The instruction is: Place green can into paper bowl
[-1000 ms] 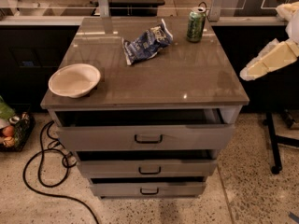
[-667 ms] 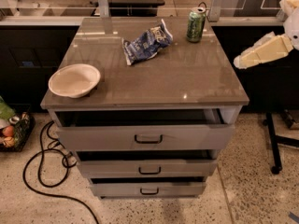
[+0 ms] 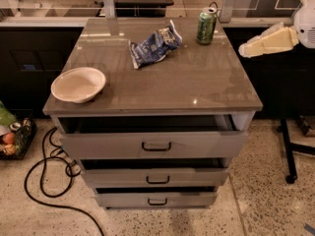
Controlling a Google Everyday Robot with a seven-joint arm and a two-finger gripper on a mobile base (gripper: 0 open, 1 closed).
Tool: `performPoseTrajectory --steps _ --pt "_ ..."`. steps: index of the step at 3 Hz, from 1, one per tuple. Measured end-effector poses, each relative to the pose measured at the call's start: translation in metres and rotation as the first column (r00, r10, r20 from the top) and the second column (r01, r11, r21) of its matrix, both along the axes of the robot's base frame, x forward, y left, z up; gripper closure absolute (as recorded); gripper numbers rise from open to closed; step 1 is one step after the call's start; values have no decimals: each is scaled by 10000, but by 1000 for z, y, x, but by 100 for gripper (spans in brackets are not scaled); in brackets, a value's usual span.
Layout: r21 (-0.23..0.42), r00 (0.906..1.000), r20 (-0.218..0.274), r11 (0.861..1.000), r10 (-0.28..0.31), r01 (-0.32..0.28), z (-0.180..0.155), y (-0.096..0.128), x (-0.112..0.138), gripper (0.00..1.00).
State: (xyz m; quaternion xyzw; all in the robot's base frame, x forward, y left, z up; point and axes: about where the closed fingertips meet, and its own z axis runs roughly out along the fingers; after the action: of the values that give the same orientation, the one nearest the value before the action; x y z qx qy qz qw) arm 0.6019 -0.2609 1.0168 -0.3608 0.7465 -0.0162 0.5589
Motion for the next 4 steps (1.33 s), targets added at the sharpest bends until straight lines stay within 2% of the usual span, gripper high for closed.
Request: performPoseTrajectory --steps 1,2,3,4 --pt "0 10000 0 10000 1 -1 0 0 0 0" --pt "267 9999 97 9996 40 -42 -6 6 14 0" --pt "1605 9979 647 9870 -61 -44 -21 13 70 0" --pt "2714 9953 920 9624 -300 39 -37 11 112 0"
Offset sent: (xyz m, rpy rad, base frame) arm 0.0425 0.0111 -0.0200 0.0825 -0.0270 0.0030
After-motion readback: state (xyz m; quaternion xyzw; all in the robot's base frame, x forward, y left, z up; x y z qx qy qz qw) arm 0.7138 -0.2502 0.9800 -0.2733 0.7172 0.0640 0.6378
